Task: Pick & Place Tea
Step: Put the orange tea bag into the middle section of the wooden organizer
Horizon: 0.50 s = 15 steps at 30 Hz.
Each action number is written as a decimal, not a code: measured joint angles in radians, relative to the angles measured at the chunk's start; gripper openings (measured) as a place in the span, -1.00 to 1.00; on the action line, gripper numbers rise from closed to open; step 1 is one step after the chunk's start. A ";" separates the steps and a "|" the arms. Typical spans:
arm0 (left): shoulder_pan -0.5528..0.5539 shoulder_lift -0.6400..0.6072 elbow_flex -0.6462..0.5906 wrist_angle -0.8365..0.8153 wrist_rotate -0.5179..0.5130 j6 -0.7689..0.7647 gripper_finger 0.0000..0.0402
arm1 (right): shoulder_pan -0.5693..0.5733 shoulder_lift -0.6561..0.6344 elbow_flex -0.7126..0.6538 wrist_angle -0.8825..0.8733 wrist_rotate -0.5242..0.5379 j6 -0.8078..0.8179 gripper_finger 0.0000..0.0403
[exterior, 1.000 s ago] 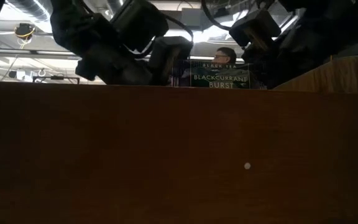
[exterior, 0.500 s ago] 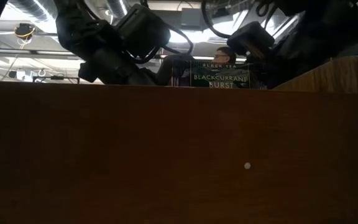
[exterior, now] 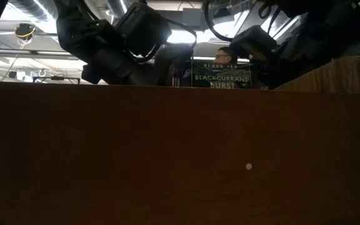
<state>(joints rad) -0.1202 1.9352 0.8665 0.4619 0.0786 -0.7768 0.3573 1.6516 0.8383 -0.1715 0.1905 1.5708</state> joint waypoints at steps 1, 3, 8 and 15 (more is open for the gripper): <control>-0.004 0.000 0.000 -0.008 -0.006 0.029 -0.99 | 0.000 0.000 0.000 0.000 0.000 0.001 -0.66; -0.011 0.000 0.000 -0.009 -0.016 0.078 -0.99 | 0.000 0.000 0.000 0.000 0.000 0.015 -0.66; -0.029 0.000 0.000 -0.010 -0.059 0.169 -0.99 | 0.001 0.000 0.000 -0.005 -0.003 0.026 -0.66; -0.043 0.000 0.000 -0.028 -0.150 0.233 -0.99 | 0.001 0.000 0.000 0.001 -0.014 0.072 -0.66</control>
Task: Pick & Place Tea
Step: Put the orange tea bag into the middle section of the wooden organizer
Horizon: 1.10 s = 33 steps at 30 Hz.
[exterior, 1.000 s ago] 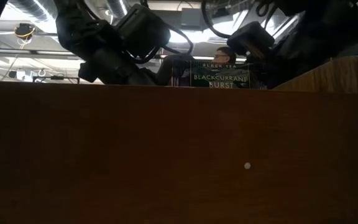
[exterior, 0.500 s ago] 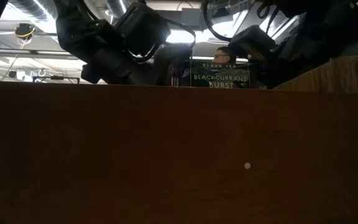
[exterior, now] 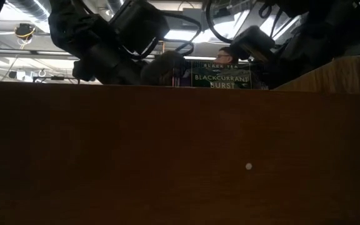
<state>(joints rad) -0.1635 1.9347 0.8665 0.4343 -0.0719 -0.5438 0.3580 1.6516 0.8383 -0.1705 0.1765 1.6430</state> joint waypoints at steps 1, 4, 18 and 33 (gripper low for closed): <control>0.000 0.000 0.000 -0.001 -0.005 0.005 -0.99 | 0.000 0.000 0.000 0.002 -0.002 0.001 -0.66; 0.002 0.000 0.000 -0.017 -0.009 0.008 -0.99 | 0.000 0.000 0.000 0.006 -0.012 0.003 -0.66; -0.026 0.124 0.150 -0.100 0.041 0.052 -0.99 | 0.000 0.000 0.000 0.016 -0.043 0.018 -0.66; -0.028 0.126 0.170 -0.204 0.011 0.048 -0.98 | 0.082 0.000 0.000 0.012 -0.039 0.092 -0.66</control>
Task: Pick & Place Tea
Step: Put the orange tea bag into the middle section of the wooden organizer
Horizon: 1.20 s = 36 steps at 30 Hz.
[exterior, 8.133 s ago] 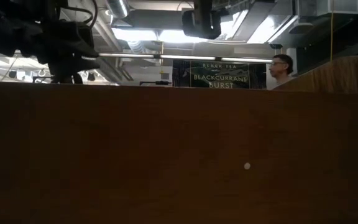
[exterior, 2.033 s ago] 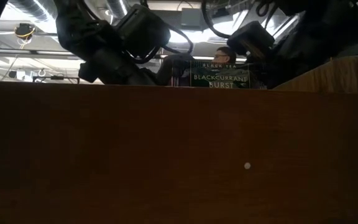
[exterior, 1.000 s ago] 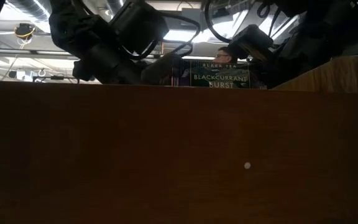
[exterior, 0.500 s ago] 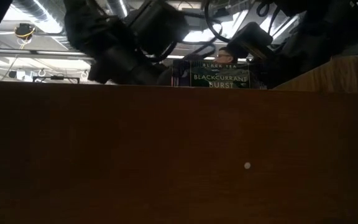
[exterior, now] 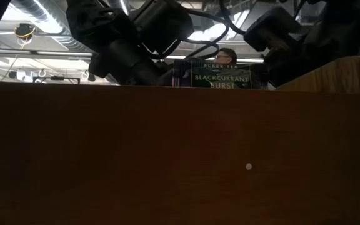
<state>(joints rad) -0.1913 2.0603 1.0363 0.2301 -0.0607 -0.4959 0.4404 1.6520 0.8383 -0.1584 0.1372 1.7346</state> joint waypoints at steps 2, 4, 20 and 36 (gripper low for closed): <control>0.000 0.000 0.000 0.001 -0.001 -0.009 -0.98 | 0.000 0.000 0.000 0.014 0.019 0.008 -0.66; 0.000 0.000 0.000 0.001 -0.001 -0.014 -0.98 | -0.003 0.003 0.000 0.025 0.026 0.010 -0.66; 0.000 0.002 -0.003 0.019 0.001 -0.025 -0.98 | -0.026 0.103 0.000 0.170 0.024 0.001 -0.66; 0.002 -0.041 -0.003 -0.028 0.024 -0.044 -0.98 | -0.032 0.103 0.000 0.163 0.032 -0.095 -0.97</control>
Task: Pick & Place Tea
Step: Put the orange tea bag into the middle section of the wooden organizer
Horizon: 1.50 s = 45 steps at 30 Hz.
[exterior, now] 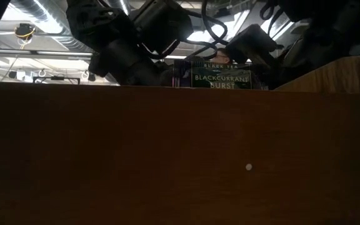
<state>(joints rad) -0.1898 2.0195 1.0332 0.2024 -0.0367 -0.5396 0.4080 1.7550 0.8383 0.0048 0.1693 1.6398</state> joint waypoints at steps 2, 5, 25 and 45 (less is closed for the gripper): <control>0.000 -0.019 -0.002 -0.035 0.008 -0.003 -0.98 | 0.000 -0.001 0.000 -0.002 -0.003 -0.004 -0.98; 0.000 -0.067 -0.004 -0.147 0.010 -0.020 -0.98 | 0.000 -0.001 0.006 -0.001 -0.025 -0.049 -0.98; 0.099 -0.458 -0.091 -0.508 0.014 0.060 -0.98 | -0.142 0.001 0.474 -0.514 -0.287 -0.795 -0.99; 0.193 -0.588 -0.299 -0.194 0.423 -0.112 -0.98 | -0.180 0.277 0.935 -0.859 -0.635 -1.215 -1.00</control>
<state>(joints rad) 0.0035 1.4318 0.7340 0.0083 0.3864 -0.6521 0.2280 2.0315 1.7729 -0.8539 -0.4660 0.4248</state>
